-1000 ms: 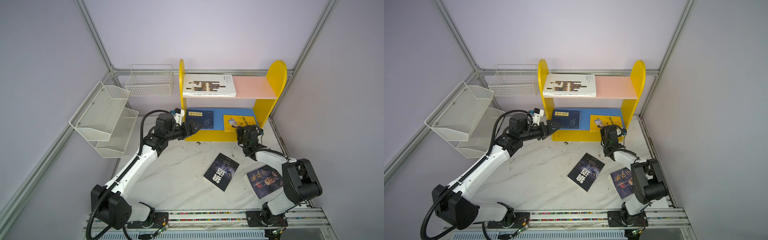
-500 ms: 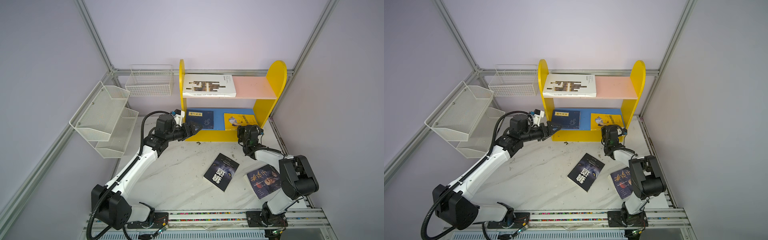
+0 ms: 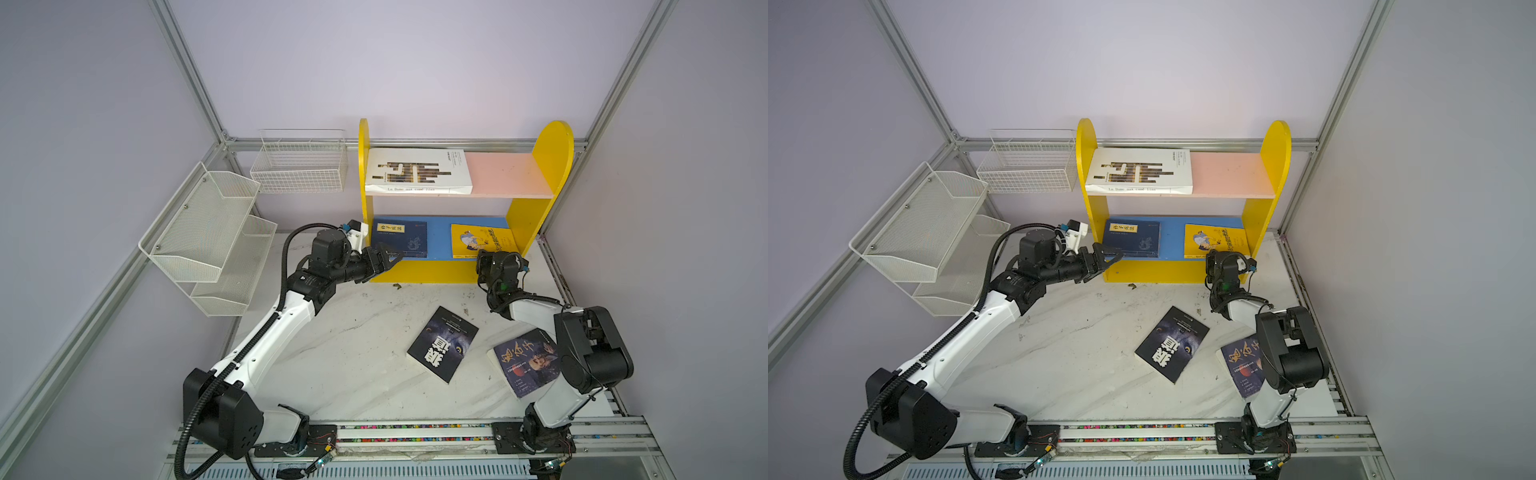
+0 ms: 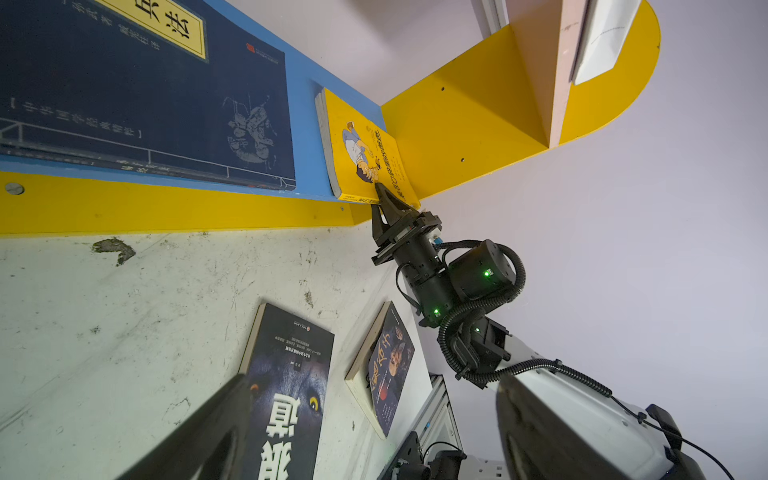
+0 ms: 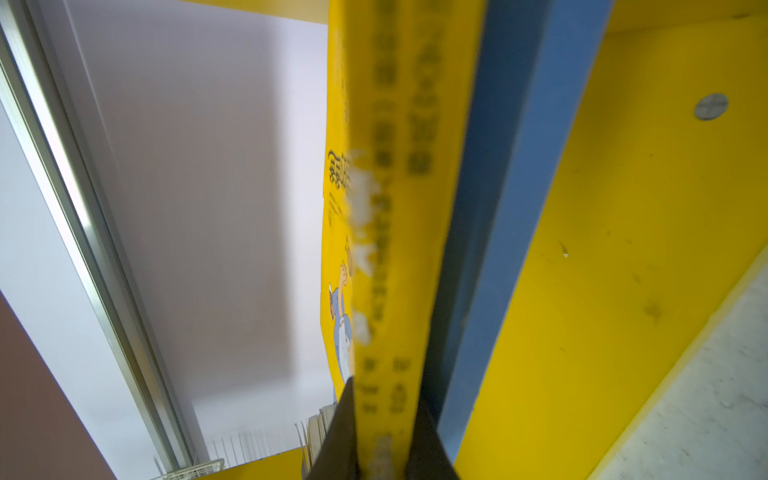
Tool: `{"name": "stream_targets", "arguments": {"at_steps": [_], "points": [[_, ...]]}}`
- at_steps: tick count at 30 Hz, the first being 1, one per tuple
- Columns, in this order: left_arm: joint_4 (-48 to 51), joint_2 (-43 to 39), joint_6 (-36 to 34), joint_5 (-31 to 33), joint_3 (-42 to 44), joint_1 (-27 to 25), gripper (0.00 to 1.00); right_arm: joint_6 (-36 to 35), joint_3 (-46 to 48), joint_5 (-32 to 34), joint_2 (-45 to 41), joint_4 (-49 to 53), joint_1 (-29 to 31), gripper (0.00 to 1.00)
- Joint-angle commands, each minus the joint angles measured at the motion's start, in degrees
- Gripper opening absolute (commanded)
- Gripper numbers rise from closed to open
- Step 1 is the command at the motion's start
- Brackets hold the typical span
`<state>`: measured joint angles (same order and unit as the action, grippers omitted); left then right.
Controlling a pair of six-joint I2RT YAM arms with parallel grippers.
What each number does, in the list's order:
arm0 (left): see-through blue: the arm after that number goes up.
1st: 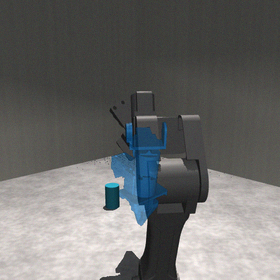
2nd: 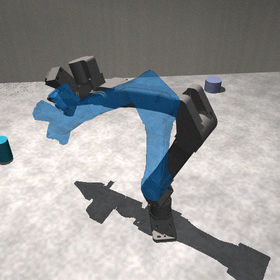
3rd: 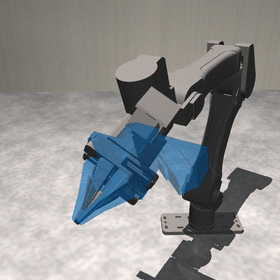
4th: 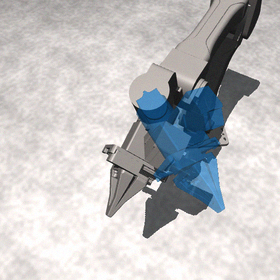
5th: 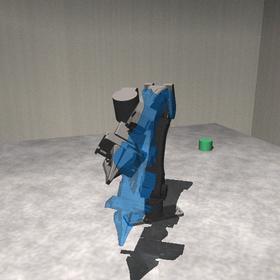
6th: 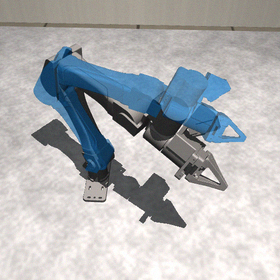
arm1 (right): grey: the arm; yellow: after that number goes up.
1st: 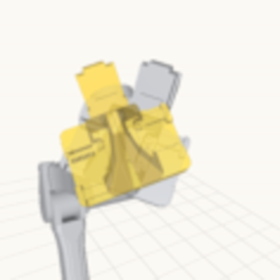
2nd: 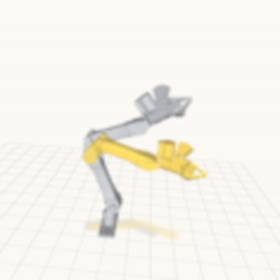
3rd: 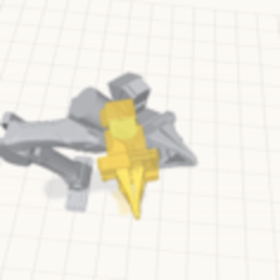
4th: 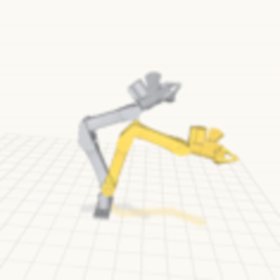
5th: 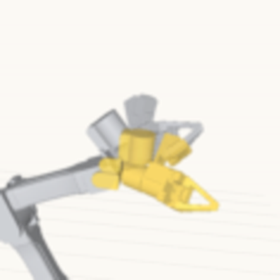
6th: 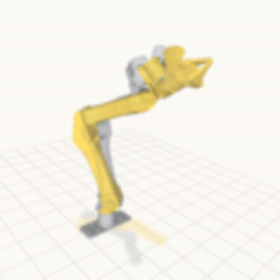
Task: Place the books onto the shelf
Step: 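Push the yellow book upright against the blue tier with the right gripper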
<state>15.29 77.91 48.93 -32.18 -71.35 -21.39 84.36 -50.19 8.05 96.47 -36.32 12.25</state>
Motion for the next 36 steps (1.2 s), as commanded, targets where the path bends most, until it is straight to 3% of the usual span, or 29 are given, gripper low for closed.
{"name": "stream_targets", "arguments": {"at_steps": [1, 4, 7, 12, 19, 27, 31, 36], "points": [[-2.19, -0.21, 0.37, -1.47, 1.47, 0.48, 0.90, 4.15, 1.24, 1.16, -0.88, -0.60, -1.03, 0.35], [-2.41, -0.37, 0.53, -1.39, 1.65, 0.47, 0.90, 3.42, 0.11, 1.21, -2.38, 4.43, -1.39, 0.49], [-2.67, -0.39, 0.80, -1.47, 1.92, 0.47, 0.91, 2.33, -1.39, 1.70, -3.75, 10.18, -1.57, 0.55], [-3.66, -0.69, 1.43, -1.48, 2.74, 0.54, 0.90, 2.44, -0.82, 0.93, -4.52, 11.53, -2.58, 0.63], [-3.60, -0.99, 1.61, -1.05, 3.22, 0.47, 0.90, -0.11, -6.63, -2.12, -1.46, 19.87, -2.98, 0.60], [-4.56, -1.27, 2.31, -0.62, 4.37, 0.48, 0.90, -0.86, -7.55, -2.54, -2.21, 23.83, -3.02, 0.31], [-4.81, -1.16, 2.55, -0.69, 4.34, 0.47, 0.90, -0.27, -8.12, -3.41, -0.96, 24.51, -3.08, 0.31], [-4.83, -1.33, 2.58, -0.36, 4.47, 0.47, 0.90, 1.65, -8.04, -2.29, -1.77, 28.82, -3.07, 0.53]]}}
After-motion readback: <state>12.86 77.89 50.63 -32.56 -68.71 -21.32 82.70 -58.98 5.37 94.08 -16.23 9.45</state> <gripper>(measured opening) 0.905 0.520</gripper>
